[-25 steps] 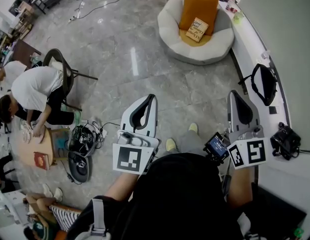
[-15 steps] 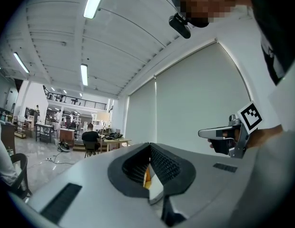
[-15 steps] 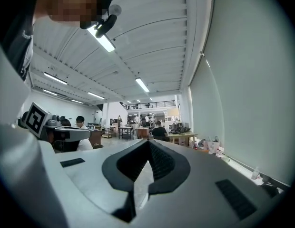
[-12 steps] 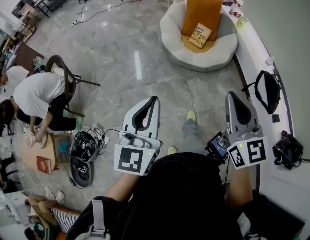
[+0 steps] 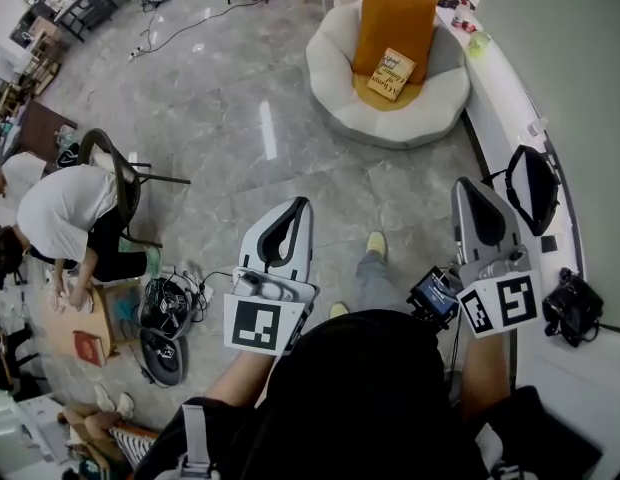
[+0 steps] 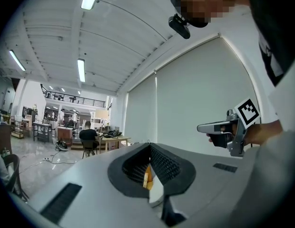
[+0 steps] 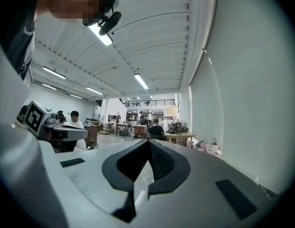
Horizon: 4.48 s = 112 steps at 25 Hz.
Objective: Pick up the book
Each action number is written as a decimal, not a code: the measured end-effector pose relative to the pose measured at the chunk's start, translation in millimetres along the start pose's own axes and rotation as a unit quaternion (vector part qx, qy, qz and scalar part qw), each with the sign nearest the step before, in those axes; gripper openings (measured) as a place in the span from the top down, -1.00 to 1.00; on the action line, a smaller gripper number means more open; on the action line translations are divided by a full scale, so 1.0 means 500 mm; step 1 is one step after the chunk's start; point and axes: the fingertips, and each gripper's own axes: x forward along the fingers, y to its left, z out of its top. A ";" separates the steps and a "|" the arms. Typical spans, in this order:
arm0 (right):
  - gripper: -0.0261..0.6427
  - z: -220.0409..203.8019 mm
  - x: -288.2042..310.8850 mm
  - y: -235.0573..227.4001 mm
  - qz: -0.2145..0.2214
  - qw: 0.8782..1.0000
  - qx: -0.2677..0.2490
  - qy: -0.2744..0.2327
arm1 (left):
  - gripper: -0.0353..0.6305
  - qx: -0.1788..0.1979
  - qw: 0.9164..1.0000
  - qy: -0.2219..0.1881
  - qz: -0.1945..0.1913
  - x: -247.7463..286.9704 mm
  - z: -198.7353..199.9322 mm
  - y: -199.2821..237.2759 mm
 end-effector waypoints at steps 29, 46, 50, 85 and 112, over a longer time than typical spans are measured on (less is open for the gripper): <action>0.89 0.053 0.272 -0.308 0.022 1.000 0.010 -0.002 | 0.86 0.003 0.999 0.024 0.033 0.385 0.052 0.063; 0.89 0.031 0.313 -0.402 0.030 0.999 0.022 -0.007 | 0.86 0.027 0.999 0.022 0.039 0.475 0.052 0.033; 0.89 0.028 0.308 -0.394 0.030 0.999 0.022 -0.006 | 0.86 0.036 0.998 0.013 0.041 0.467 0.065 0.029; 0.89 0.045 0.438 -0.401 0.028 1.000 0.004 0.000 | 0.86 0.032 0.999 -0.025 0.016 0.570 0.095 0.107; 0.89 0.055 0.756 -0.537 -0.010 1.000 -0.002 0.028 | 0.86 0.008 1.000 -0.004 -0.011 0.892 0.077 0.314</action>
